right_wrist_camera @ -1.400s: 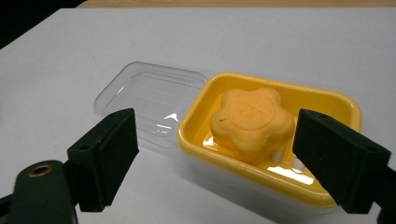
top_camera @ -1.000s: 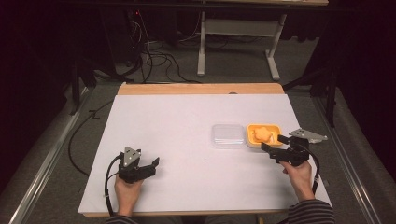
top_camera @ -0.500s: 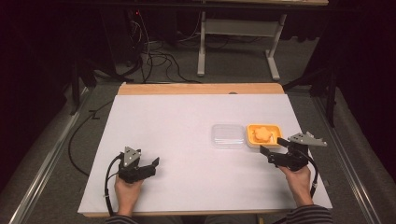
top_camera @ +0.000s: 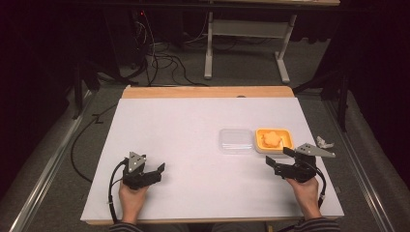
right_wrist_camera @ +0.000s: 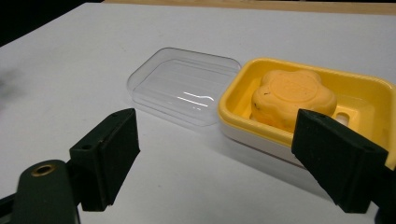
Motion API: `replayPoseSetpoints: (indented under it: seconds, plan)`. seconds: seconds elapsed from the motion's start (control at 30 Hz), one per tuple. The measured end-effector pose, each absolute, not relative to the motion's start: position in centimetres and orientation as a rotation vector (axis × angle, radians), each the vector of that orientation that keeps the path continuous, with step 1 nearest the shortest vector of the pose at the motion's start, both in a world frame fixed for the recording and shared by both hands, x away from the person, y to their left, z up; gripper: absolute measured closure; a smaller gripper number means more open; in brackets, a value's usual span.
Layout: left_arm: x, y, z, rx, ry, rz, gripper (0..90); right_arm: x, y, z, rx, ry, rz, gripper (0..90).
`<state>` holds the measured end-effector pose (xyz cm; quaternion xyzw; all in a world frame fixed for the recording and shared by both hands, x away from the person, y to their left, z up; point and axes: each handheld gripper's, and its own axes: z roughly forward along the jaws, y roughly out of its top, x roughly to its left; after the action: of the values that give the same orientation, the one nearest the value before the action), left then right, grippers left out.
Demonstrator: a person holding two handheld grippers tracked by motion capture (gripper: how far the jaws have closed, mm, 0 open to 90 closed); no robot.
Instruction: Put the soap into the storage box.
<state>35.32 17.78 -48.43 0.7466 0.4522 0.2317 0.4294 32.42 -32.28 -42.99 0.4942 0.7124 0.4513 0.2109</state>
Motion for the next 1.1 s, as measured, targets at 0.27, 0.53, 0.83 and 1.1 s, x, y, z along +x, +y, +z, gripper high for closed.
replayPoseSetpoints:
  seconds: [0.27,0.53,0.83,1.1]
  plan:
    - [35.3,17.8,-48.4,1.864,1.128,0.58,19.7,31.9,-31.6,-43.2,1.367,1.981,1.266,16.4]
    - [35.3,17.8,-48.4,1.861,1.128,0.582,19.7,31.7,-31.1,-43.3,1.356,1.992,1.264,17.4]
    - [35.3,17.8,-48.4,1.857,1.127,0.581,19.6,31.5,-30.2,-43.7,1.346,2.005,1.273,18.8]
    - [35.3,17.8,-48.4,1.86,1.124,0.582,19.4,31.4,-29.5,-43.9,1.321,2.03,1.267,20.2]
